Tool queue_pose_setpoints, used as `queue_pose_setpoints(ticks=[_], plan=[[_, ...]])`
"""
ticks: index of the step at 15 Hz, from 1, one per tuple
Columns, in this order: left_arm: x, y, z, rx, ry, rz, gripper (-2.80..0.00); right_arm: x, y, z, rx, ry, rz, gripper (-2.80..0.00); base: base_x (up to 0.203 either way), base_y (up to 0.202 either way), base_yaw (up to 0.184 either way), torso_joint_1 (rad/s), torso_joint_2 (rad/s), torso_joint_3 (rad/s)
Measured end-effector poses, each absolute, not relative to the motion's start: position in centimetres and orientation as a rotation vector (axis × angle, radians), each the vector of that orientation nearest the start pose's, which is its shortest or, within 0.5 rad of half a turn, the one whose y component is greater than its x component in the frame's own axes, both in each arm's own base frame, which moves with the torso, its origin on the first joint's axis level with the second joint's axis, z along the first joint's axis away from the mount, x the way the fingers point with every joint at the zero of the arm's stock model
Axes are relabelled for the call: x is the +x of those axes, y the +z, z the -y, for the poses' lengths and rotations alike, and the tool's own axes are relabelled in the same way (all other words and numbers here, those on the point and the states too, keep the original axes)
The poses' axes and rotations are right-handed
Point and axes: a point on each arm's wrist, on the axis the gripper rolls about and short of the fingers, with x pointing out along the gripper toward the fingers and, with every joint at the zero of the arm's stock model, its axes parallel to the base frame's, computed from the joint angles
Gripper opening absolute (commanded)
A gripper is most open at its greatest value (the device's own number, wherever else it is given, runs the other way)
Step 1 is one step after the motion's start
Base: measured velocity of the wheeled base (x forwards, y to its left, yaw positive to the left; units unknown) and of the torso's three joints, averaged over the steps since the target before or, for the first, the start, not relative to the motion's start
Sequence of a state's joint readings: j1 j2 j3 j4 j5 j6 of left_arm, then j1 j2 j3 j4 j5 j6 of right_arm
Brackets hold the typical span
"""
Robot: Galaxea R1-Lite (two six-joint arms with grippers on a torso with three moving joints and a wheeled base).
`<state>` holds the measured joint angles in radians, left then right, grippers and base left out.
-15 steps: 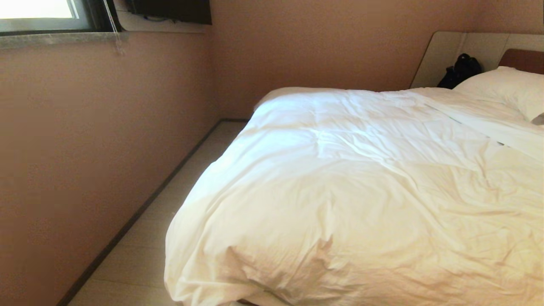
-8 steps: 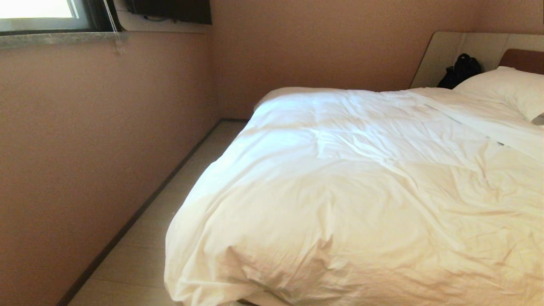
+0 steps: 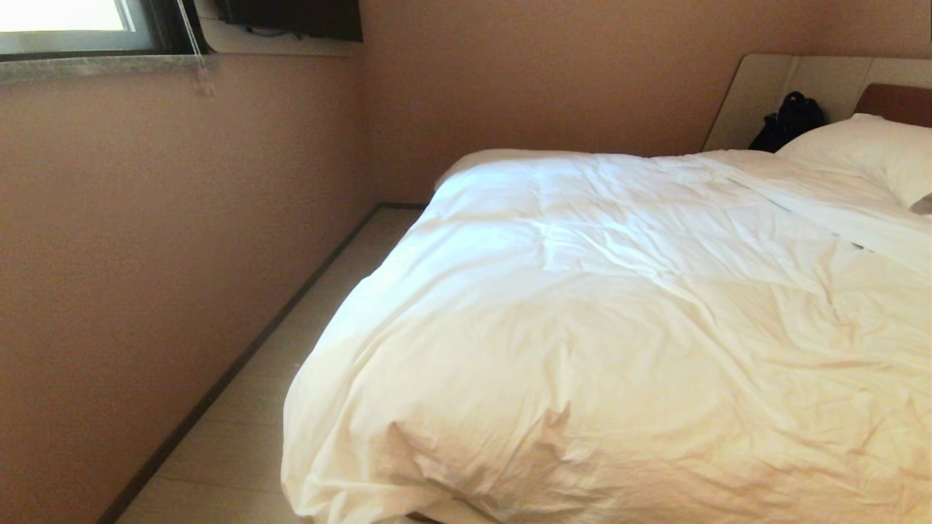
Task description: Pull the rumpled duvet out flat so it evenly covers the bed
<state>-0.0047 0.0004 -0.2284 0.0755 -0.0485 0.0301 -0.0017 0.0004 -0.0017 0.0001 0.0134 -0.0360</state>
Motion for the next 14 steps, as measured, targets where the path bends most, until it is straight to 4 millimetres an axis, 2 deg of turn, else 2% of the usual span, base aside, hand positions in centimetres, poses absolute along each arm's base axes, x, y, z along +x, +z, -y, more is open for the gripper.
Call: queue_pose_setpoints(ticks=[8, 14], plan=[[-2.9, 8.9, 0.1, 0.061, -0.049, 0.007, -2.80, -2.3, 7.6, 0.0, -0.036, 0.012, 0.001, -2.80, 0.000, 0.000, 0.000, 0.000, 0.00, 0.000], [-2.5, 7.8, 0.1, 0.060, -0.046, -0.035, -2.80, -2.3, 7.6, 0.0, -0.037, 0.012, 0.001, -2.80, 0.000, 0.000, 0.000, 0.000, 0.00, 0.000]])
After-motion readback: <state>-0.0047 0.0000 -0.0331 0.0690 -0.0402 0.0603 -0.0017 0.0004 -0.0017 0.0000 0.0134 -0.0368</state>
